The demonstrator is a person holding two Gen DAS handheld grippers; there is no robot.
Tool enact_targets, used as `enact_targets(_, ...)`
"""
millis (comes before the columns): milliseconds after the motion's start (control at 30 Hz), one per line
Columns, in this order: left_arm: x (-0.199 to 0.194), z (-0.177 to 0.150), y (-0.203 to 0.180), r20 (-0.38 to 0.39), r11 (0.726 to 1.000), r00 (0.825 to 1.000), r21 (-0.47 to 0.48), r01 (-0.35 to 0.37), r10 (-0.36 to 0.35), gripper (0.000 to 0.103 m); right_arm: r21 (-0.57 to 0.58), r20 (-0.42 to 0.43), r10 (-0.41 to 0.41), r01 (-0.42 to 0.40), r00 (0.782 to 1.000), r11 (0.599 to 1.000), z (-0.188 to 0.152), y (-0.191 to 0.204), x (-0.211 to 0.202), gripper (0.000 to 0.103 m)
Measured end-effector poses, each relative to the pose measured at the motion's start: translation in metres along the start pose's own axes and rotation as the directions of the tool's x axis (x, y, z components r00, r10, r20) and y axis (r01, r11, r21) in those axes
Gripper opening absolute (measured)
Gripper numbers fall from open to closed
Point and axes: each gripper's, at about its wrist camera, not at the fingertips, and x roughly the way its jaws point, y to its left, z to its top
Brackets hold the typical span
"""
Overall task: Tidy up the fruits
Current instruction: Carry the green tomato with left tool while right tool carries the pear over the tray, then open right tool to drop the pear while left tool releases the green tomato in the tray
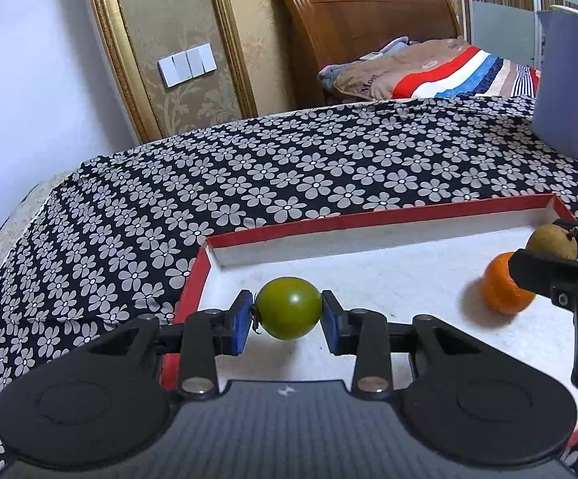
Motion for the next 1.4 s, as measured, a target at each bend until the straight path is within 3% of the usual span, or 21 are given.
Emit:
enact_targets(733, 0.036, 0.009, -0.001, -0.058, 0.999, 0.998, -0.033, -0.014, 0.012, 0.036, -0.013, -0.067, -0.049, 0.048, 0.997, 0.999, 0.004, 0.003, 0.054, 0.028)
enact_targets(900, 0.037, 0.011, -0.002, -0.049, 0.999, 0.999, -0.028, -0.018, 0.017, 0.036, -0.032, -0.064, -0.071, 0.069, 0.995, 0.997, 0.004, 0.008, 0.059, 0.052)
enact_targets(1100, 0.028, 0.01, 0.007, -0.032, 0.997, 0.999, -0.076, 0.006, -0.008, 0.036, -0.033, -0.023, -0.092, 0.091, 0.995, 0.995, 0.007, 0.01, 0.039, 0.053)
enact_targets(1200, 0.018, 0.012, 0.015, -0.018, 0.995, 0.999, -0.093, 0.033, -0.035, 0.044, 0.0, 0.013, -0.093, 0.093, 0.996, 0.996, 0.008, 0.005, 0.019, 0.056)
enact_targets(1267, 0.01, 0.012, 0.02, 0.006, 0.994, 0.999, -0.099, 0.046, -0.046, 0.059, 0.026, 0.052, -0.086, 0.085, 0.995, 0.996, 0.006, 0.002, 0.0, 0.063)
enact_targets(1300, 0.005, 0.011, 0.022, 0.019, 0.993, 0.999, -0.103, 0.05, -0.049, 0.072, 0.028, 0.066, -0.084, 0.082, 0.994, 0.996, 0.004, 0.002, -0.008, 0.065)
enact_targets(1333, 0.0, 0.011, 0.024, 0.035, 0.993, 0.998, -0.105, 0.057, -0.053, 0.077, 0.028, 0.082, -0.083, 0.081, 0.993, 0.996, 0.001, 0.002, -0.017, 0.067)
enact_targets(1400, -0.008, 0.01, 0.025, 0.054, 0.994, 0.997, -0.098, 0.054, -0.049, 0.077, 0.043, 0.109, -0.079, 0.075, 0.991, 0.996, -0.005, 0.003, -0.034, 0.067)
